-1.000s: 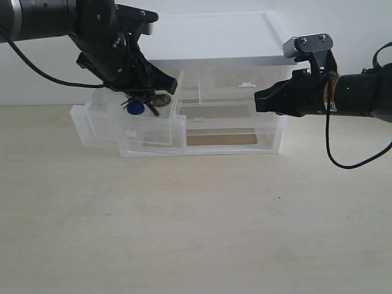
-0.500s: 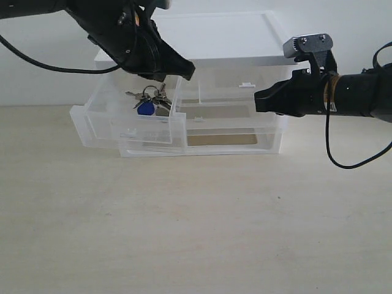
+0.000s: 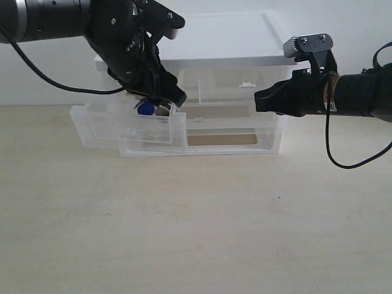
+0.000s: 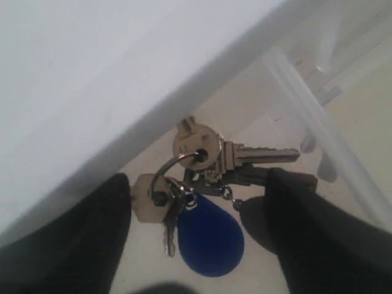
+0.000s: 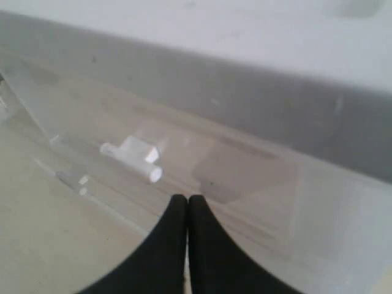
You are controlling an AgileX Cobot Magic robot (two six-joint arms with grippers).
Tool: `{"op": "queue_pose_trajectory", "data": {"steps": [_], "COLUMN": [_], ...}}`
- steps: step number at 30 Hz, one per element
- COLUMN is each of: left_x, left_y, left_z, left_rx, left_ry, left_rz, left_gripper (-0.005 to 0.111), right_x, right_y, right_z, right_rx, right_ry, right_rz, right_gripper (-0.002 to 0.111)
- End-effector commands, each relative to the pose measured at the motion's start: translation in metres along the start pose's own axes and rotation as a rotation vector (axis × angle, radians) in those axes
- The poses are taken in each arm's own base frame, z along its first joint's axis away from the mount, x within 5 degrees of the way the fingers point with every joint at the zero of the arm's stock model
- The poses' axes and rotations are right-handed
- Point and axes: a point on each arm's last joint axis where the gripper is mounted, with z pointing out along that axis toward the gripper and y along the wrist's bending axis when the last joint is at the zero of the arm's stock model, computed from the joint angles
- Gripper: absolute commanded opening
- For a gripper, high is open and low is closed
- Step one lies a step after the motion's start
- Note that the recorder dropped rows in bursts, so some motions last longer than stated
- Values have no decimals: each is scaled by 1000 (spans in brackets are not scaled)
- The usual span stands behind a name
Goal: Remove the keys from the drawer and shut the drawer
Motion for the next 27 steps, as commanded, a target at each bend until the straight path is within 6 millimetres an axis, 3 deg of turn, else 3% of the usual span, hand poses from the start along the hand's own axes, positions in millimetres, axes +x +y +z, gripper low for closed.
{"op": "queue_pose_trajectory", "data": {"steps": [1, 4, 6, 11, 17, 22, 27], "left_x": [-6, -8, -8, 0, 5, -1, 0], "left_y": [2, 4, 6, 14, 16, 18, 16], "left_z": [3, 6, 6, 8, 6, -2, -1], "left_rx": [-28, -46, -49, -58, -58, -64, -57], "left_ry": [-62, -89, -87, -22, 37, -21, -9], "left_rz": [139, 169, 165, 152, 166, 172, 484], "left_gripper": [57, 54, 47, 5, 4, 4, 12], "right_x": [-6, -6, -6, -6, -6, -6, -6], "right_y": [-15, -15, -15, -15, -15, -15, -15], "right_z": [-3, -3, -3, -3, -3, -3, -3], "right_rx": [92, 92, 94, 95, 97, 97, 97], "right_ry": [-23, -23, -22, -21, -20, -20, -20], "right_rz": [66, 66, 63, 63, 63, 61, 61], "right_gripper": [0, 0, 0, 0, 0, 0, 0]}}
